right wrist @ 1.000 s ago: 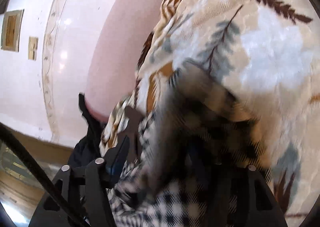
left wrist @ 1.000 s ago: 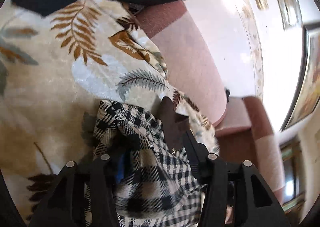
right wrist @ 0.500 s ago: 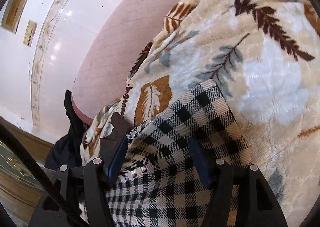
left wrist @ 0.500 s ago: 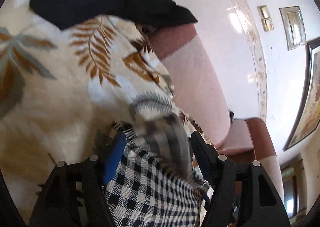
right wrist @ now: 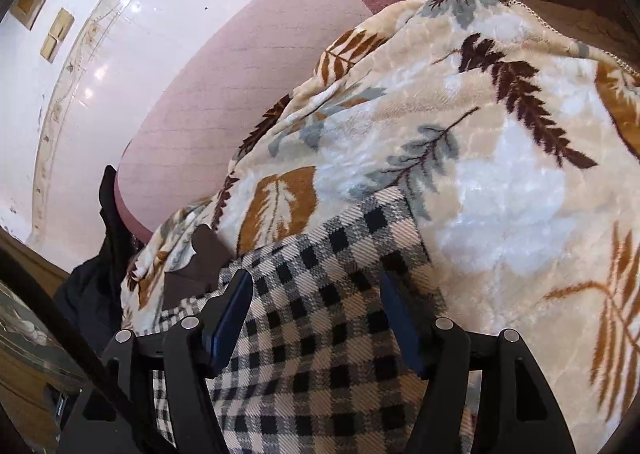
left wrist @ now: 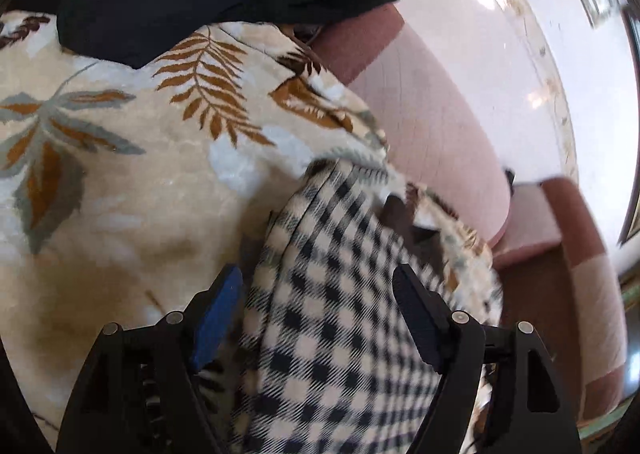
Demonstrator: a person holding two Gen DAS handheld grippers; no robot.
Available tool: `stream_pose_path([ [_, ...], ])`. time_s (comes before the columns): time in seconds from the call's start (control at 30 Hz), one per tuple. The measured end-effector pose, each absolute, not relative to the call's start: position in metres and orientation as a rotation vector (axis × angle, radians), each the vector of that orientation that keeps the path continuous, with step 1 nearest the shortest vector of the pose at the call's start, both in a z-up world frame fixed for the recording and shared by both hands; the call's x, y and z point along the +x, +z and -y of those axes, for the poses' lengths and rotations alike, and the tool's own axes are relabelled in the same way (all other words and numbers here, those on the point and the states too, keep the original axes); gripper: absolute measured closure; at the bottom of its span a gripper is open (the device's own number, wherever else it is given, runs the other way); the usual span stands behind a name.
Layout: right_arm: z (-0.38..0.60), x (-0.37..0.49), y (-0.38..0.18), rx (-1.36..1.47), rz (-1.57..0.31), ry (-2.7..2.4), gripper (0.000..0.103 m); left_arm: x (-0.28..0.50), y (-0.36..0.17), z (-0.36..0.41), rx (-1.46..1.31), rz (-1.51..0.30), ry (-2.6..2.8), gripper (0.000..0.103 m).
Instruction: Fold large clothes
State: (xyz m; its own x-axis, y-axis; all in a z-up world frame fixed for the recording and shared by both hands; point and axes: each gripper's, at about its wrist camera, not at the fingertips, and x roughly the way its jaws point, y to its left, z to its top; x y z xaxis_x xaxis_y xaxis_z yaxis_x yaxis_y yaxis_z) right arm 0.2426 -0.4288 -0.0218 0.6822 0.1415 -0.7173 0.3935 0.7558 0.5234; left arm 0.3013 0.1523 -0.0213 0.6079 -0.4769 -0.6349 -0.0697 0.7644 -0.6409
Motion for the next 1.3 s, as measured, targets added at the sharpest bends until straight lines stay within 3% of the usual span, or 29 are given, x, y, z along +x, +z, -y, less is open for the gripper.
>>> stream_pose_path([
  [0.37, 0.438, 0.175, -0.026, 0.539, -0.959, -0.157, 0.032, 0.241, -0.039, -0.154, -0.473, -1.013, -0.35, 0.027],
  [0.53, 0.446, 0.125, -0.037, 0.585, -1.021, -0.134, 0.032, 0.224, -0.049, -0.132, -0.433, -1.063, -0.465, 0.028],
  [0.57, 0.445, 0.119, -0.041, 0.612, -1.034, -0.113, 0.032, 0.222, -0.051, -0.127, -0.436, -1.078, -0.486, 0.03],
  [0.67, 0.43, 0.104, -0.05, 0.671, -1.052, -0.031, 0.034, 0.216, -0.058, -0.112, -0.395, -1.114, -0.453, 0.072],
  [0.7, 0.423, 0.102, -0.052, 0.673, -1.058, -0.002, 0.052, 0.214, -0.06, -0.11, -0.374, -1.124, -0.425, 0.089],
  [0.77, 0.409, 0.104, -0.055, 0.656, -1.107, 0.045, 0.093, 0.207, -0.056, -0.108, -0.355, -1.12, -0.397, 0.093],
  [0.83, 0.402, 0.099, -0.044, 0.582, -1.107, 0.029, 0.095, 0.194, -0.041, -0.109, -0.34, -1.094, -0.396, 0.096],
  [1.07, 0.419, 0.077, -0.041, 0.577, -1.14, -0.04, 0.097, 0.161, -0.039, -0.105, -0.212, -1.127, -0.384, 0.096],
  [1.13, 0.414, 0.081, -0.045, 0.538, -1.159, -0.068, 0.095, 0.163, -0.045, -0.111, -0.238, -1.145, -0.377, 0.091],
  [1.23, 0.413, 0.079, -0.036, 0.506, -1.132, -0.114, 0.086, 0.16, -0.038, -0.131, -0.303, -1.117, -0.375, 0.08],
  [1.3, 0.42, 0.071, -0.028, 0.5, -1.099, -0.16, 0.07, 0.157, -0.029, -0.15, -0.343, -1.066, -0.358, 0.071],
])
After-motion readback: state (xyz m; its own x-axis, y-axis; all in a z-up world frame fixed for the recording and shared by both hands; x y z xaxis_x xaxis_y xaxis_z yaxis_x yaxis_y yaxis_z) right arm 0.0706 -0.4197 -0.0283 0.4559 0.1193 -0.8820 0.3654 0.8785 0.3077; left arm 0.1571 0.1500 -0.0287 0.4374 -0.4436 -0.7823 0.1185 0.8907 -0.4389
